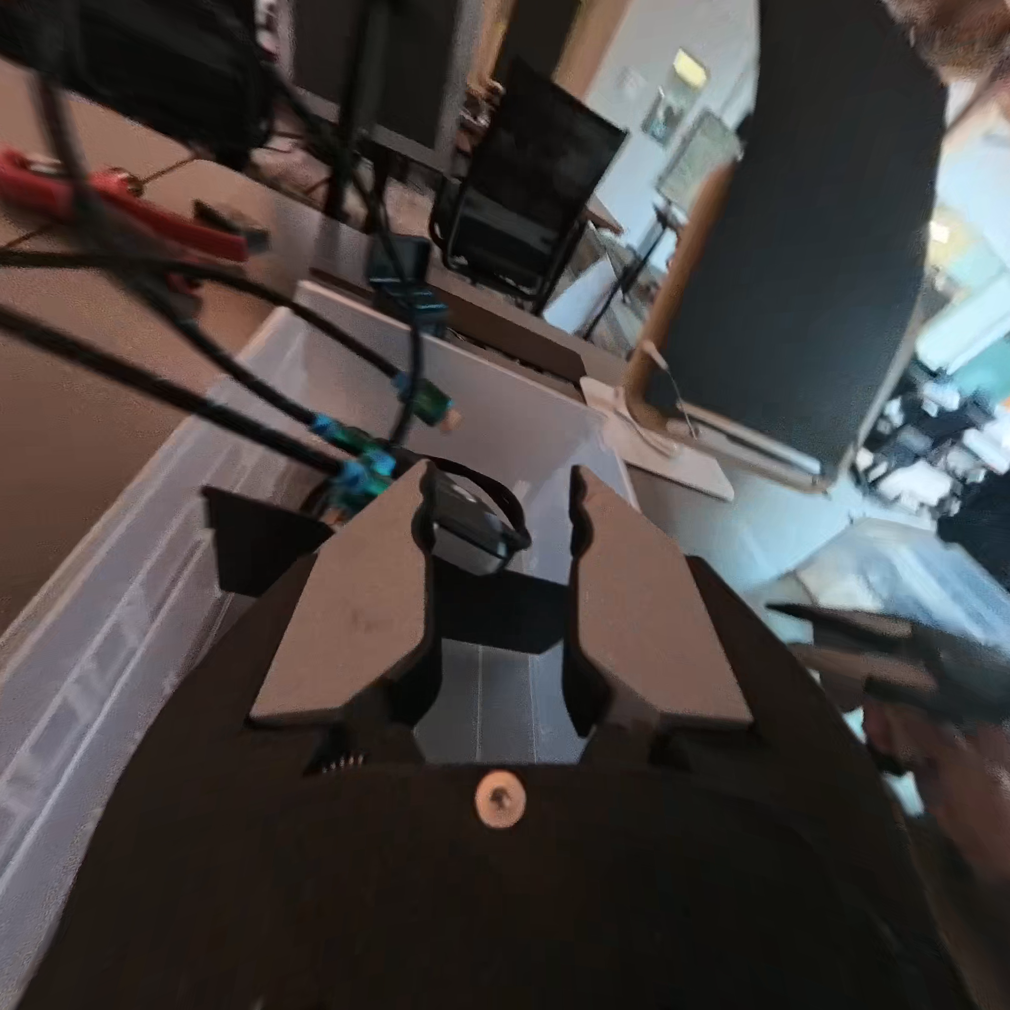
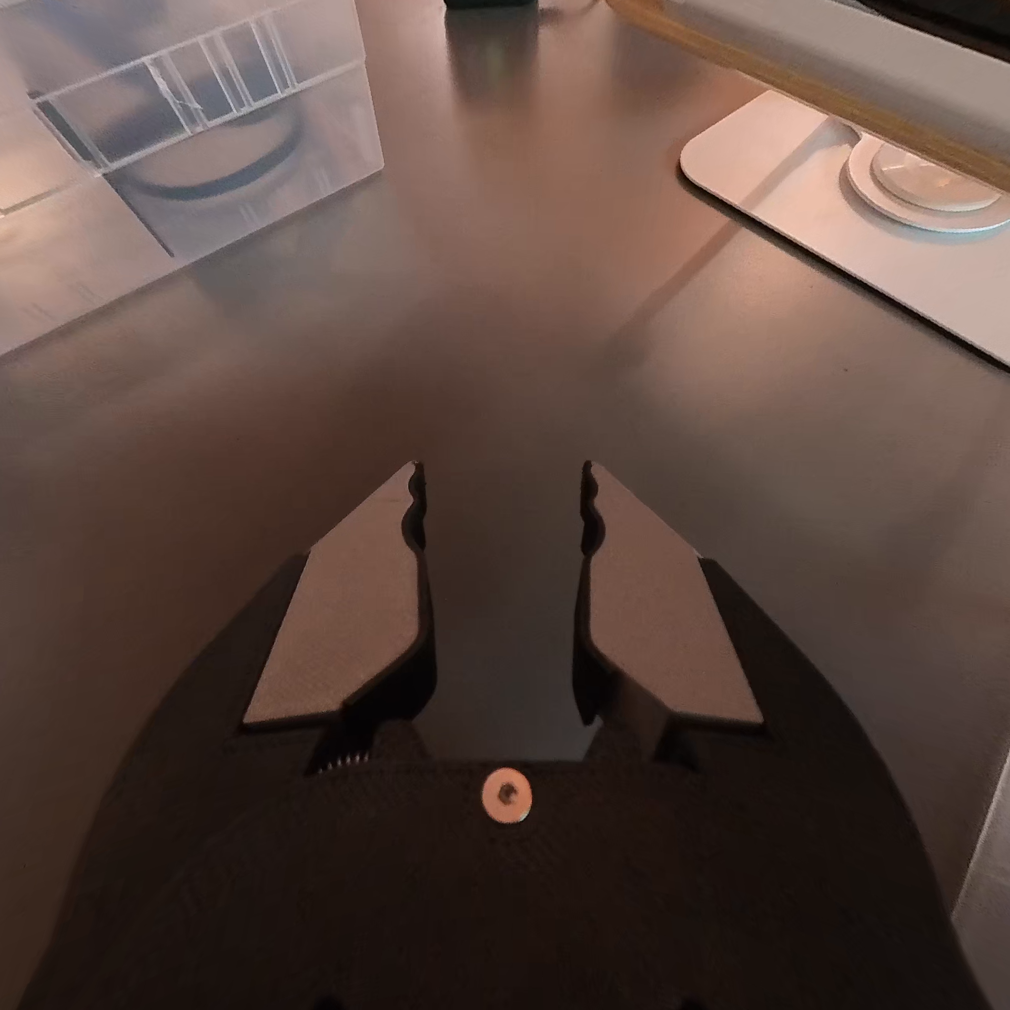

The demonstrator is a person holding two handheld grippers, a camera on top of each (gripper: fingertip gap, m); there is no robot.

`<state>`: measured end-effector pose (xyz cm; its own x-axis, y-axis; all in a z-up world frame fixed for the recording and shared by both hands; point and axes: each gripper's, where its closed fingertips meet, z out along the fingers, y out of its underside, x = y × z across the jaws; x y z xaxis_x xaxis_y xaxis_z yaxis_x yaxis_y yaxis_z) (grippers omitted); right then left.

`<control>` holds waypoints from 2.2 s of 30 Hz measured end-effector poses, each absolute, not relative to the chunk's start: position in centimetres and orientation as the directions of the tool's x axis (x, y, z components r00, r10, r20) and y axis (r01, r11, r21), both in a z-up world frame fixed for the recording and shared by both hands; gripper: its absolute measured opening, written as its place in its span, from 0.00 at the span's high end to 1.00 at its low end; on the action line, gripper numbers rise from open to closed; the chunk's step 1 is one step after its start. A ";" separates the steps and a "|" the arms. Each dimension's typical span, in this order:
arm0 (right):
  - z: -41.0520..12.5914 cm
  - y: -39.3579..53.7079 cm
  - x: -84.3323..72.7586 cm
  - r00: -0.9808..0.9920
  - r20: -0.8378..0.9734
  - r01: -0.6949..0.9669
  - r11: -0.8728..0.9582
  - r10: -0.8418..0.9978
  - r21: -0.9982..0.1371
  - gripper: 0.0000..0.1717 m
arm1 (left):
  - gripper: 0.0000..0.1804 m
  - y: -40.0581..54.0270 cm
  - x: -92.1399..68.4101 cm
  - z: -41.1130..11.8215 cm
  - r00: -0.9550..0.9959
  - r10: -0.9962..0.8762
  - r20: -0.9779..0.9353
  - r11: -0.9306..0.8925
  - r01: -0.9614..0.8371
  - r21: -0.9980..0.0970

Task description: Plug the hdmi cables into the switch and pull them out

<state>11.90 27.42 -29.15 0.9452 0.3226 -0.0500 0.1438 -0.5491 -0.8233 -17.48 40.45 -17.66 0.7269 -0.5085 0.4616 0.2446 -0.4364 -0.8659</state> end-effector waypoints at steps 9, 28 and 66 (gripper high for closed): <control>-29.1 27.4 12.1 0.946 -0.059 0.131 -0.547 0.317 -0.827 0.69 | 0.94 44.2 -19.9 -18.7 0.800 -0.357 0.482 -0.388 0.342 -0.856; -29.2 27.2 11.7 0.945 -0.025 0.168 -0.547 0.327 -0.820 0.69 | 1.00 44.6 -16.0 -13.3 0.828 -0.552 0.098 -0.234 -0.041 -0.971; -29.0 27.1 11.3 0.941 0.013 0.203 -0.533 0.338 -0.821 0.70 | 0.65 41.7 -21.4 -17.6 0.684 -0.329 0.651 -0.522 0.442 -0.729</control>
